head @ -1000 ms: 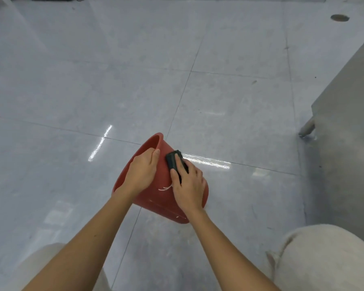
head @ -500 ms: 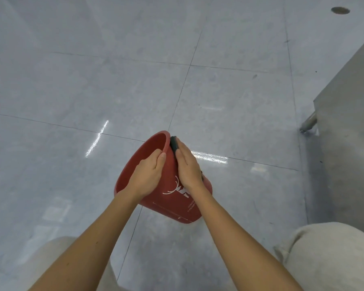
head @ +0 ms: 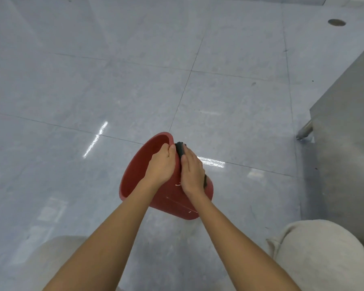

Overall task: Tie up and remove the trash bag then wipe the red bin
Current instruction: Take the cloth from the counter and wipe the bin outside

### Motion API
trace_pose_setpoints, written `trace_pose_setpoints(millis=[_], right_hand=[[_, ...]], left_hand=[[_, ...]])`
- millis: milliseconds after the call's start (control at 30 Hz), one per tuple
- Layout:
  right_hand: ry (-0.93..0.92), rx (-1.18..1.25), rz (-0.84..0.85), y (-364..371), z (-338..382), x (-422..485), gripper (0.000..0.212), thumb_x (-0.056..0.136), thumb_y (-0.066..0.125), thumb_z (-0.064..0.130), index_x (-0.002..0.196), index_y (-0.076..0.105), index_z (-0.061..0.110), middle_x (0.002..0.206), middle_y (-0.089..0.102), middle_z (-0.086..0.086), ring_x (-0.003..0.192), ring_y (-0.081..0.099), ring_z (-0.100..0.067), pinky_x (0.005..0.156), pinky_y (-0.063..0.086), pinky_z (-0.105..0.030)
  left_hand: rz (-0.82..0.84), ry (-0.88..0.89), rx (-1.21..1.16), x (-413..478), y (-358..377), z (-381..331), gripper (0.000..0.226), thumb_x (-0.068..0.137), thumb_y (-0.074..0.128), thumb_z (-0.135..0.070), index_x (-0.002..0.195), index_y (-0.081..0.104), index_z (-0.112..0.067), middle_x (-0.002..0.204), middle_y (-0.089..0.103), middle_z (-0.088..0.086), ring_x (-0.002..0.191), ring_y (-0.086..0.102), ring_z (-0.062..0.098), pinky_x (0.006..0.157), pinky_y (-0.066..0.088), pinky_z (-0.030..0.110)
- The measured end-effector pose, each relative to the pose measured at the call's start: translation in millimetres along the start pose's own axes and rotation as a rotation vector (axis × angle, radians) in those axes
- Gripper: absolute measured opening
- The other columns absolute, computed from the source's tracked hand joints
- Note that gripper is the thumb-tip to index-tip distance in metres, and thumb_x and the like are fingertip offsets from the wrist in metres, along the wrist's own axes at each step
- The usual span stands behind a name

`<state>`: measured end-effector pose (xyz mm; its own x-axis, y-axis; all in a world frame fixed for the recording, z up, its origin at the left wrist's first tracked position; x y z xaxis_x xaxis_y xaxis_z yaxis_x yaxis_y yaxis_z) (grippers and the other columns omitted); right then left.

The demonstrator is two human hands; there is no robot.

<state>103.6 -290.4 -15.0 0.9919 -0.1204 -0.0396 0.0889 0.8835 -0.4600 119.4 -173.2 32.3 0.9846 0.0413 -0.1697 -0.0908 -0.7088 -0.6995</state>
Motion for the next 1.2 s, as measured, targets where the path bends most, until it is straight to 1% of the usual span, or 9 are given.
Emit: trace_pose_setpoints(millis=[67,167,233,367,433,667,900,1067,1200], right_hand=[[-0.020,-0.007,-0.071,-6.8,0.5,-6.0,0.050,0.100,0.022,0.039,0.147,0.037,0.031,0.149,0.044,0.007,0.134,0.041,-0.014,0.113,0.032,-0.037],[0.162,-0.103,-0.098,-17.2,-44.0,-1.3,0.046,0.102,0.022,0.035,0.145,0.038,0.033,0.145,0.049,0.007,0.129,0.045,-0.020,0.108,0.036,-0.044],[0.255,-0.178,-0.046,-13.6,-68.8,5.3,0.046,0.103,0.021,0.034,0.144,0.040,0.033,0.142,0.053,0.003,0.125,0.048,-0.025,0.104,0.038,-0.044],[0.312,-0.279,0.058,2.5,-76.8,14.6,0.047,0.103,0.019,0.037,0.144,0.042,0.031,0.141,0.053,-0.001,0.126,0.047,-0.028,0.104,0.035,-0.044],[0.341,-0.282,0.071,4.4,-70.0,19.3,0.048,0.102,0.020,0.037,0.144,0.042,0.032,0.143,0.051,-0.001,0.128,0.044,-0.029,0.104,0.033,-0.045],[-0.129,-0.316,-0.109,8.0,11.2,-12.4,0.051,0.099,0.023,0.040,0.146,0.039,0.028,0.147,0.046,0.001,0.130,0.043,-0.024,0.108,0.035,-0.042],[0.427,-0.324,-0.103,-34.1,-98.3,-30.4,0.046,0.103,0.027,0.030,0.148,0.035,0.028,0.149,0.042,-0.002,0.131,0.038,-0.029,0.107,0.033,-0.042],[0.068,-0.341,-0.176,-12.5,-17.5,-41.7,0.050,0.100,0.027,0.031,0.148,0.037,0.023,0.147,0.044,-0.003,0.128,0.040,-0.025,0.111,0.029,-0.035],[0.015,-0.388,-0.190,-13.5,-19.0,-54.4,0.049,0.101,0.031,0.031,0.148,0.035,0.020,0.147,0.043,-0.004,0.132,0.039,-0.023,0.110,0.032,-0.038]], left_hand=[[0.012,-0.015,-0.040,12.5,0.7,-11.0,0.037,0.099,0.027,-0.046,0.100,0.053,-0.019,0.100,0.063,-0.004,0.088,0.060,0.016,0.077,0.045,0.034],[0.030,0.091,-0.176,6.4,-21.2,-13.6,0.036,0.094,0.036,-0.054,0.127,0.041,-0.039,0.117,0.058,-0.020,0.100,0.059,0.000,0.079,0.043,0.016],[0.012,0.175,0.013,-16.9,-38.9,10.2,0.043,0.093,0.038,-0.053,0.133,0.036,-0.040,0.120,0.055,-0.024,0.102,0.057,-0.004,0.080,0.042,0.014],[-0.023,0.102,0.258,-51.0,-49.7,71.3,0.017,0.101,0.035,-0.028,0.111,0.046,-0.021,0.084,0.060,-0.004,0.077,0.061,0.019,0.059,0.036,0.017],[-0.053,0.116,0.300,-48.2,-47.4,69.0,0.016,0.102,0.034,-0.025,0.103,0.047,-0.015,0.065,0.051,-0.006,0.057,0.052,0.013,0.050,0.029,0.014],[-0.107,0.179,0.240,-22.8,-22.7,18.8,0.025,0.100,0.032,-0.039,0.087,0.046,-0.022,0.061,0.049,-0.012,0.053,0.049,0.002,0.047,0.030,0.018],[-0.158,0.123,0.200,-31.2,-15.5,2.7,0.032,0.100,0.030,-0.041,0.079,0.045,-0.022,0.063,0.053,-0.008,0.058,0.053,0.015,0.056,0.036,0.036],[-0.162,0.010,0.199,-11.8,-7.7,-2.5,0.034,0.101,0.031,-0.034,0.084,0.051,-0.011,0.074,0.056,-0.001,0.070,0.056,0.024,0.065,0.042,0.037],[-0.085,0.019,0.052,-7.0,-4.7,6.8,0.036,0.098,0.034,-0.042,0.101,0.058,-0.014,0.080,0.059,-0.011,0.077,0.061,0.010,0.056,0.036,0.022]])
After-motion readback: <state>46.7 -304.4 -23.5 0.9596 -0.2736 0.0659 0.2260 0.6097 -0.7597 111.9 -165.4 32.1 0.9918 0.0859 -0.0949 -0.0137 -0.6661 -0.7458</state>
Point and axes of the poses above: each hand's wrist, its own x-axis towards the middle knuckle, its own y-axis out of the palm, z = x × y, the point moved 10 cm from there along x, towards the middle knuckle
